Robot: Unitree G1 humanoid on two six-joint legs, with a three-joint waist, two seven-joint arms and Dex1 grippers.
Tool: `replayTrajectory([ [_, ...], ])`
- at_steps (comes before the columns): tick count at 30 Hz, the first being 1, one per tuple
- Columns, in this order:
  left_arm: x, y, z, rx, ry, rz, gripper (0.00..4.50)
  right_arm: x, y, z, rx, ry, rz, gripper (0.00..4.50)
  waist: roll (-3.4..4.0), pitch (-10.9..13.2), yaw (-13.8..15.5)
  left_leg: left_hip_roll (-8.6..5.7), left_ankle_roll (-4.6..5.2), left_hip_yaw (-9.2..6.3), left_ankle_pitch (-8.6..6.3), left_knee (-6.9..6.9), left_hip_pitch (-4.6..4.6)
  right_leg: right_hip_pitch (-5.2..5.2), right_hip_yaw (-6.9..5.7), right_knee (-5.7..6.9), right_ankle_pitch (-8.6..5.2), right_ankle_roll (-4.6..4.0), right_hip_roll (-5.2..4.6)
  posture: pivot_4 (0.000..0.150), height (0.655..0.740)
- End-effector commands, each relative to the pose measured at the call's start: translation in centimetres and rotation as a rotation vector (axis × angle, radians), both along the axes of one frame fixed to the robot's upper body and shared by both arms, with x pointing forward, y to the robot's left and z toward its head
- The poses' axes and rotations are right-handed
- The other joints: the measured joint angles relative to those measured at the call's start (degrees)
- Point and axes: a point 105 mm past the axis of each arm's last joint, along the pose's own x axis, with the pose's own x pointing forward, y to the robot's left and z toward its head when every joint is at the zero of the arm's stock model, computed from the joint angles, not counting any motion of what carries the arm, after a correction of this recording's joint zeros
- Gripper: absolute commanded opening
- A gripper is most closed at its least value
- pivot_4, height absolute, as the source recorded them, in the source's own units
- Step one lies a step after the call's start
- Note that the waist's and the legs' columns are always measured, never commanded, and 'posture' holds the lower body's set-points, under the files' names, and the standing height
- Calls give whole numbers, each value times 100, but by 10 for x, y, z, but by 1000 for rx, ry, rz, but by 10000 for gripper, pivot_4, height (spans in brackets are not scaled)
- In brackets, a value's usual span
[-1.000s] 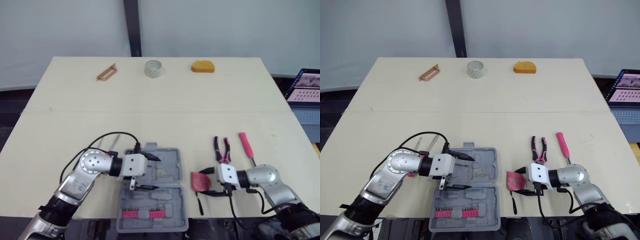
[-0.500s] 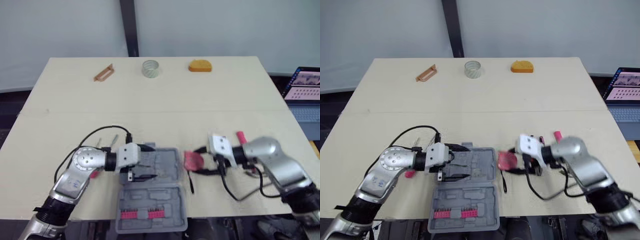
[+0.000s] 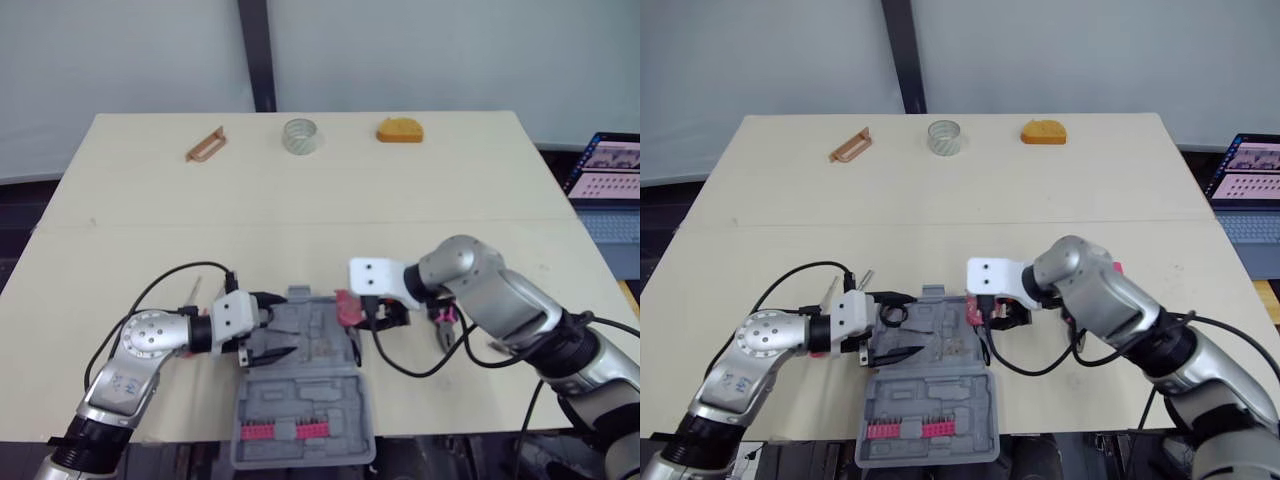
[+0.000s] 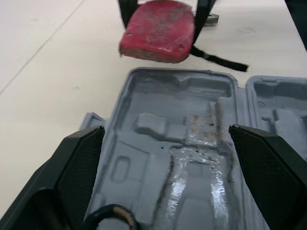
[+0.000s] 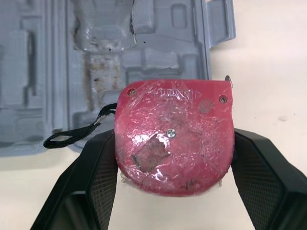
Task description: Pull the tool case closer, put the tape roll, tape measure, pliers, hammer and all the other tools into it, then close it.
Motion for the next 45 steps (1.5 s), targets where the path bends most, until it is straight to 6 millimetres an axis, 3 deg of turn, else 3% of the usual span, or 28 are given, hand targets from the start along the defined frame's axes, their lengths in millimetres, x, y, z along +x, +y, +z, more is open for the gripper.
replayTrajectory([
  [1, 2, 2, 6, 4, -46, 5, 45000, 1, 3, 3, -52, -47, 12, 29161, 0, 0, -4, 0, 0, 0, 0, 1, -1, 0, 0, 0, 0, 0, 0, 1500, 7400],
  [21, 0, 1, 2, -2, -54, 10, 45000, 12, 37, -16, -90, -86, 10, 29161, 1, 0, -51, 1, -1, 3, 0, -2, -2, -14, 1, 12, 0, 0, 0, 1500, 7400],
  [45, 3, 1, 3, 3, -57, 8, 45000, 11, 37, -26, -95, -73, 39, 29161, 1, 0, -143, 1, -1, 3, 0, -6, -2, -17, 1, 14, 0, 0, 0, 1500, 7400],
])
